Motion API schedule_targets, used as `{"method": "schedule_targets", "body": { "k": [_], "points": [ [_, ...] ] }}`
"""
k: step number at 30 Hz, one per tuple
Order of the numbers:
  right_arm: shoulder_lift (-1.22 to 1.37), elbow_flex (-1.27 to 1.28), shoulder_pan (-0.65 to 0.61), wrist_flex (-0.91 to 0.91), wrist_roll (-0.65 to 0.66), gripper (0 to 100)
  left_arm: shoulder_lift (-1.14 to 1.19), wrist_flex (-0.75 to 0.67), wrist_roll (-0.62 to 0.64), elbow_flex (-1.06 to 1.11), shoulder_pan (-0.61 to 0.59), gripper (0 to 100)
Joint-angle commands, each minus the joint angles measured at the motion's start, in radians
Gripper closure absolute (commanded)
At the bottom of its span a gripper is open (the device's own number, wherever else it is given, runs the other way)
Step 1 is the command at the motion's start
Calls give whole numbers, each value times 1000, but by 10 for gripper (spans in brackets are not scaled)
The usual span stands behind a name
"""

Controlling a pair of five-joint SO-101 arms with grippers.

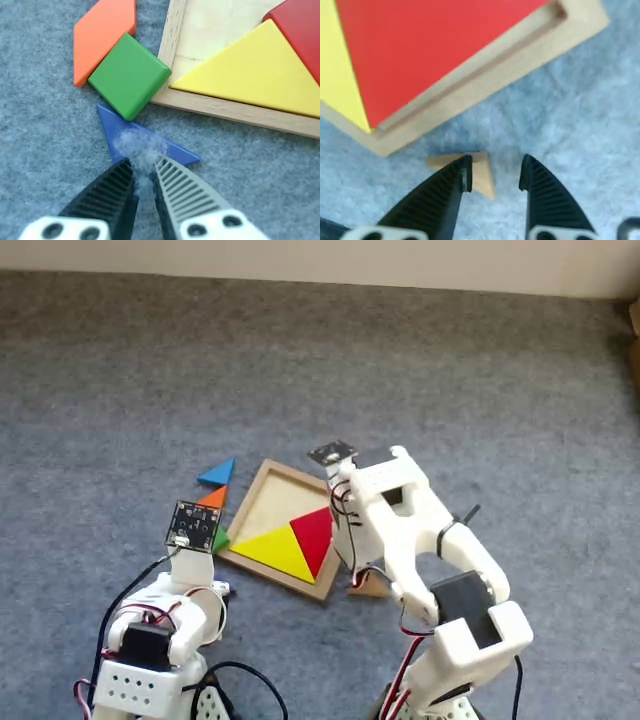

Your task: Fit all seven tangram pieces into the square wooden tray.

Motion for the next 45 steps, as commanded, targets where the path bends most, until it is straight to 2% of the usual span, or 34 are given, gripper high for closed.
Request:
{"method": "schedule_targets", "body": {
  "k": [1,3,8,13,15,19,25,28,33,39,45],
  "points": [
    [-157,-21,53,25,9,832,-39,5,11,21,-2,983],
    [-266,25,74,24,-21,832,-39,5,11,21,-2,983],
    [-515,124,101,16,-204,830,-39,5,11,21,-2,983],
    [-625,246,101,-54,-376,829,-39,5,11,21,-2,983],
    [-634,318,94,-82,-293,829,-39,5,11,21,-2,983],
    [-638,401,76,-84,144,828,-39,5,11,21,-2,983],
    [-633,406,25,-90,364,827,-39,5,11,21,-2,983],
    [-631,407,-45,-99,414,819,-39,5,11,21,-2,983],
    [-616,441,-107,-193,413,670,-39,5,11,21,-2,983],
    [-499,510,-170,-351,419,689,-39,5,11,21,-2,983],
    [-395,513,-171,-378,420,693,-39,5,11,21,-2,983]
  ]
}}
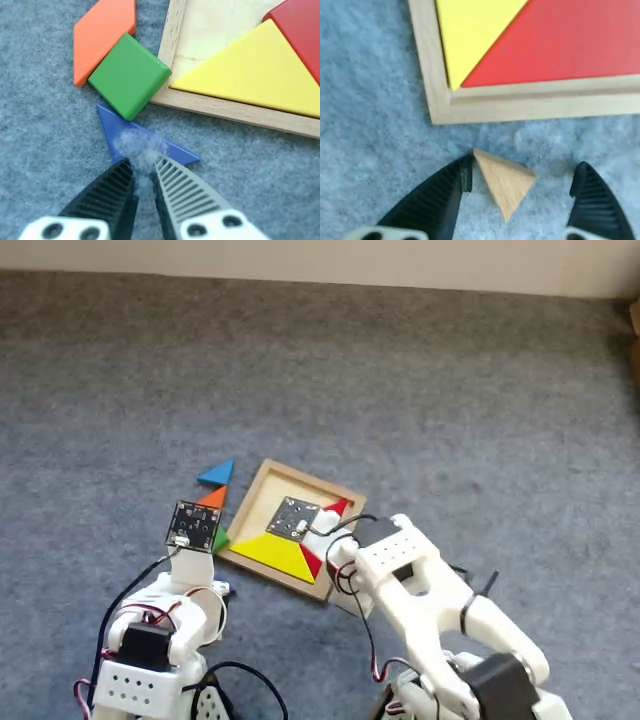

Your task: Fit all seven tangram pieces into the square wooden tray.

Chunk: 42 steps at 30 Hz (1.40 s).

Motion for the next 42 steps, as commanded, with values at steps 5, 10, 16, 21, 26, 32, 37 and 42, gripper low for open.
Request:
{"method": "schedule_targets", "body": {
  "k": [5,10,16,21,26,32,37,42],
  "points": [
    [24,2,-12,-18,12,752,-39,5,11,21,-2,983],
    [24,4,27,-13,12,772,-39,5,11,21,-2,983],
    [24,7,65,5,74,772,-39,5,11,21,-2,983],
    [24,7,68,36,81,804,-39,5,11,21,-2,983],
    [25,7,68,33,81,869,-39,5,11,21,-2,983],
    [22,5,68,38,78,875,-39,5,11,21,-2,983],
    [21,-4,93,50,75,875,-39,5,11,21,-2,983],
    [13,-25,150,111,57,875,-39,5,11,21,-2,983]
  ]
}}
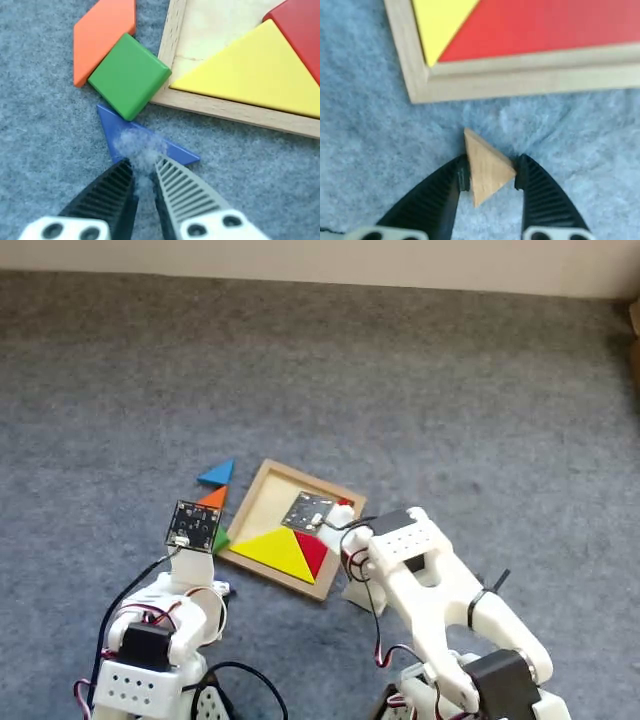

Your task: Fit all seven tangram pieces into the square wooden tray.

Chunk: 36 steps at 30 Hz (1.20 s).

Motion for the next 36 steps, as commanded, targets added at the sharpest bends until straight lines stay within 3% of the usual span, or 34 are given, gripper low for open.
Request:
{"method": "schedule_targets", "body": {
  "k": [1,16,25,36],
  "points": [
    [-10,-21,31,38,-44,875,-39,5,11,21,-2,983],
    [-351,-36,27,38,-361,875,-39,5,11,21,-2,983],
    [-206,-157,-113,-19,-559,876,-39,5,11,21,-2,983],
    [124,-530,-211,-19,-818,876,-39,5,11,21,-2,983]
  ]
}}
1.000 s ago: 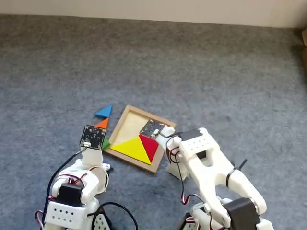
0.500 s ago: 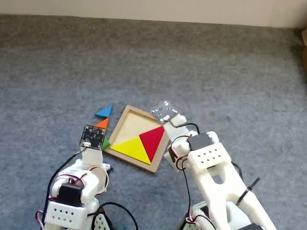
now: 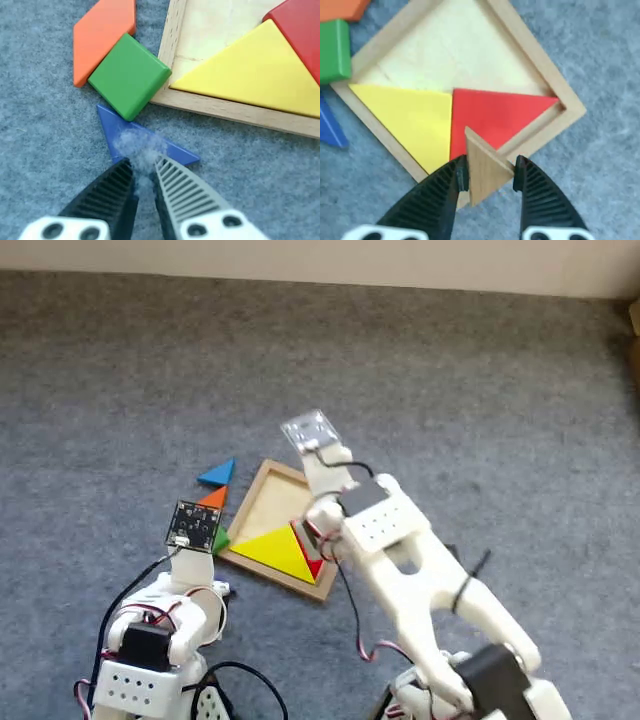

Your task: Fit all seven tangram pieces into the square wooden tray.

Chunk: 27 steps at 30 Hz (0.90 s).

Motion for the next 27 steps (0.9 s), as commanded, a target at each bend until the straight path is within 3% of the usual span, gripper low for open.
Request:
{"method": "schedule_targets", "body": {
  "k": [1,11,17,24,27],
  "points": [
    [79,-171,-42,-16,-78,876,-39,5,11,21,-2,983],
    [320,-429,-58,-16,-342,873,-39,5,11,21,-2,983],
    [372,-453,-82,-25,-428,872,-39,5,11,21,-2,983],
    [398,-444,-122,-191,-727,872,-39,5,11,21,-2,983],
    [400,-400,-122,-271,-783,872,-39,5,11,21,-2,983]
  ]
}}
